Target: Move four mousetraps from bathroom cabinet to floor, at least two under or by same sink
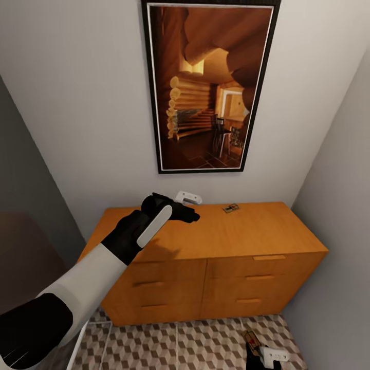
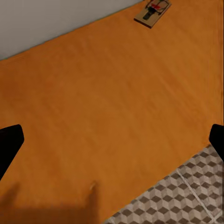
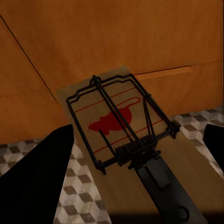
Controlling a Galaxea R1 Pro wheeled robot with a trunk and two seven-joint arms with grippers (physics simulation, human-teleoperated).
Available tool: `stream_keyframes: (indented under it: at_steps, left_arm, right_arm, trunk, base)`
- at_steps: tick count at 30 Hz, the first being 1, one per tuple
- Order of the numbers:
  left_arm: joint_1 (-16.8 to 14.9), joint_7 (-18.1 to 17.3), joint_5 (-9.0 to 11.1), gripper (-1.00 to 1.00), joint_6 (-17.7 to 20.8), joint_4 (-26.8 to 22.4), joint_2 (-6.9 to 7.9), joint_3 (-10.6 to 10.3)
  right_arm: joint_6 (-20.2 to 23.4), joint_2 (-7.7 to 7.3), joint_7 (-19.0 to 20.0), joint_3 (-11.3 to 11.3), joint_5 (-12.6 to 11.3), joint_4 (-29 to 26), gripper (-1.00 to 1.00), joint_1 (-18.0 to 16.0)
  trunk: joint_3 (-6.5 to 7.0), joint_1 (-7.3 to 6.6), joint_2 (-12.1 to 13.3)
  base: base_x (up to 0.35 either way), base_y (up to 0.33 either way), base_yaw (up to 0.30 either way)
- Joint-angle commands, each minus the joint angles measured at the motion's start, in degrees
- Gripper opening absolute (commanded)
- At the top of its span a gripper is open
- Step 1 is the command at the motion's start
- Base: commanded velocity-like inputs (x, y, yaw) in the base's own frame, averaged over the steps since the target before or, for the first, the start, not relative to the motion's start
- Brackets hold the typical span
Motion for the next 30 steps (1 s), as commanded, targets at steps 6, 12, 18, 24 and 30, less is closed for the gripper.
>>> stream_keyframes:
  at_steps: [6,12,18,24,30]
  left_arm:
    - [0.0,0.5,0.6,1.00,0.0,0.4,0.02,-2.6]
    - [0.0,0.5,0.6,1.00,-0.1,1.6,0.02,-3.6]
    - [0.0,0.5,0.6,1.00,-0.1,1.9,0.02,-3.8]
    - [0.0,0.5,0.6,1.00,-0.1,3.2,0.02,-3.7]
    - [0.1,0.4,0.6,1.00,-0.2,5.0,0.02,-3.8]
  right_arm:
    - [-0.2,0.02,0.5,0.2,-0.6,0.1,-1.00,-0.1]
    - [-0.2,0.06,0.5,0.2,-0.6,0.1,-1.00,-0.1]
    - [-0.2,0.03,0.4,0.2,-0.6,0.1,-1.00,-0.1]
    - [-0.1,0.05,0.3,0.2,-0.6,0.1,-1.00,-0.1]
    - [-0.2,0.02,0.3,0.2,-0.6,0.1,-1.00,-0.1]
  trunk:
    - [0.35,0.04,-0.1]
    - [0.82,0.04,-0.1]
    - [1.03,0.04,-0.1]
    - [1.06,0.04,-0.1]
    - [1.06,0.04,-0.1]
  base:
    - [0.005,0.000,-0.189]
    - [0.000,0.000,-0.183]
    - [0.000,0.000,-0.085]
    - [0.020,0.000,-0.010]
    - [0.149,0.000,-0.001]
